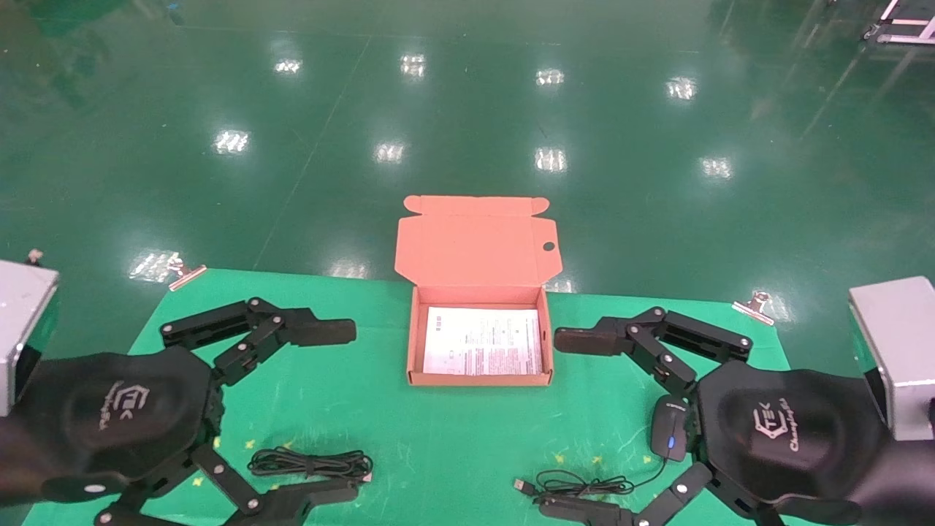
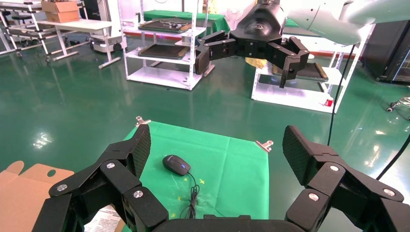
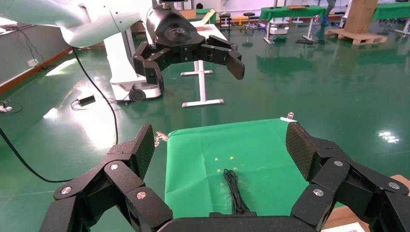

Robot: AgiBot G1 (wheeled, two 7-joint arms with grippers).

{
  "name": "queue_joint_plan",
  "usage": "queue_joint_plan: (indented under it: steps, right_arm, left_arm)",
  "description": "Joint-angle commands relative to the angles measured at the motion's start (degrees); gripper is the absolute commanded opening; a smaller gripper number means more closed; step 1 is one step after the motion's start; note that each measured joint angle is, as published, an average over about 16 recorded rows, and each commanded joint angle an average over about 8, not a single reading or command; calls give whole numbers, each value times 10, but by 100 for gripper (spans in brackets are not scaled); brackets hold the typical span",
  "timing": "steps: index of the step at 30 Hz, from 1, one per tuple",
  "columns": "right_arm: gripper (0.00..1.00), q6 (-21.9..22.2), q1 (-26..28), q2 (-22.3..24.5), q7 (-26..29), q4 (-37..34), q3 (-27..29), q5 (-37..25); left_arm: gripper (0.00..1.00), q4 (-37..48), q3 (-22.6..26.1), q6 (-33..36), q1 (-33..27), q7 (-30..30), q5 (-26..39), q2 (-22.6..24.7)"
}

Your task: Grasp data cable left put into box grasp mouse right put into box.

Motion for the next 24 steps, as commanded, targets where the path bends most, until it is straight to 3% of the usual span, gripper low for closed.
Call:
queue_joint_plan:
  steps: [1,24]
  right_arm:
    - [100,0,0,0,0,0,0,0]
    - [100,-3,3,1,-2,3,-2,-6]
  left_arm:
    - [100,0,0,0,0,0,0,0]
    - [100,-5,7,4,-7,0,12,2]
